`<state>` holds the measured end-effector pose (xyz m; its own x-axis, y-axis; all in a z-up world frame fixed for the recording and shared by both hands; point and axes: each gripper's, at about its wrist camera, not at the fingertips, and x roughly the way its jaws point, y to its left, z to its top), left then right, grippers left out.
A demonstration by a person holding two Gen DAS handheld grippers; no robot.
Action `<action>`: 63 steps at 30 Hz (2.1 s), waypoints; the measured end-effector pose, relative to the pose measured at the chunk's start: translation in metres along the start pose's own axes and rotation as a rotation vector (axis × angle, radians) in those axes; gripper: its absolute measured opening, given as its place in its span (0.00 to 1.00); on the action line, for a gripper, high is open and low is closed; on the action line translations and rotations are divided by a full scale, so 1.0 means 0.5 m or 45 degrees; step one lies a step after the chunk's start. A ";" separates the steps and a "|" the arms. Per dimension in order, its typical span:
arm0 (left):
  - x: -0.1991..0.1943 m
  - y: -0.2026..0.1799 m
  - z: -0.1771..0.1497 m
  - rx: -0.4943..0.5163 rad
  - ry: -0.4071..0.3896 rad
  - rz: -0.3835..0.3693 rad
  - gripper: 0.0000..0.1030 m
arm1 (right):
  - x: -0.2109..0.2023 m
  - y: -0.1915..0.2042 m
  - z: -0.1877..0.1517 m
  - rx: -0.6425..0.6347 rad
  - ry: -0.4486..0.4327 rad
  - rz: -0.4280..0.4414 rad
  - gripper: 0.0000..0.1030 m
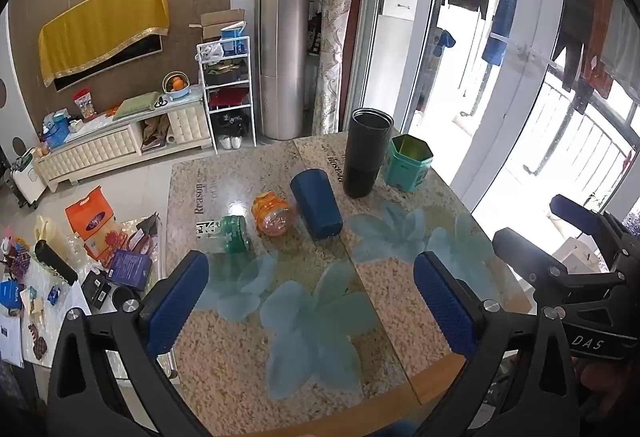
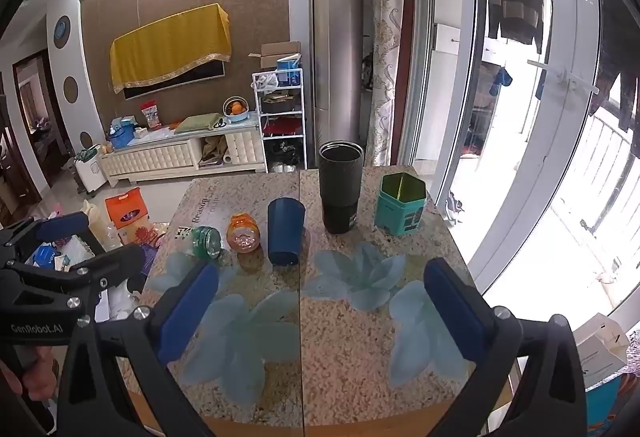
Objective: Flip cup upright
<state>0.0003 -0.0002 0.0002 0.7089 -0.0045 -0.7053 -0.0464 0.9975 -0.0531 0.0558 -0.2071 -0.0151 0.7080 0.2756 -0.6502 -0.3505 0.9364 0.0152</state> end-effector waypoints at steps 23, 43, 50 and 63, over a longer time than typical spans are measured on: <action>-0.003 -0.001 -0.009 -0.013 -0.010 0.007 1.00 | 0.000 -0.001 0.000 0.009 -0.005 0.013 1.00; 0.001 -0.004 -0.008 -0.013 -0.008 0.002 0.99 | -0.001 0.002 -0.003 0.010 -0.001 0.021 1.00; 0.001 -0.003 -0.009 -0.012 -0.008 0.003 0.99 | -0.001 0.002 -0.003 0.011 0.000 0.022 1.00; 0.002 -0.003 -0.009 -0.015 -0.007 0.007 0.99 | 0.000 -0.001 -0.003 0.012 -0.003 0.024 1.00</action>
<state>-0.0021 -0.0022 -0.0038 0.7127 0.0016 -0.7015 -0.0586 0.9966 -0.0573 0.0550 -0.2078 -0.0162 0.7025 0.2940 -0.6481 -0.3585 0.9329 0.0346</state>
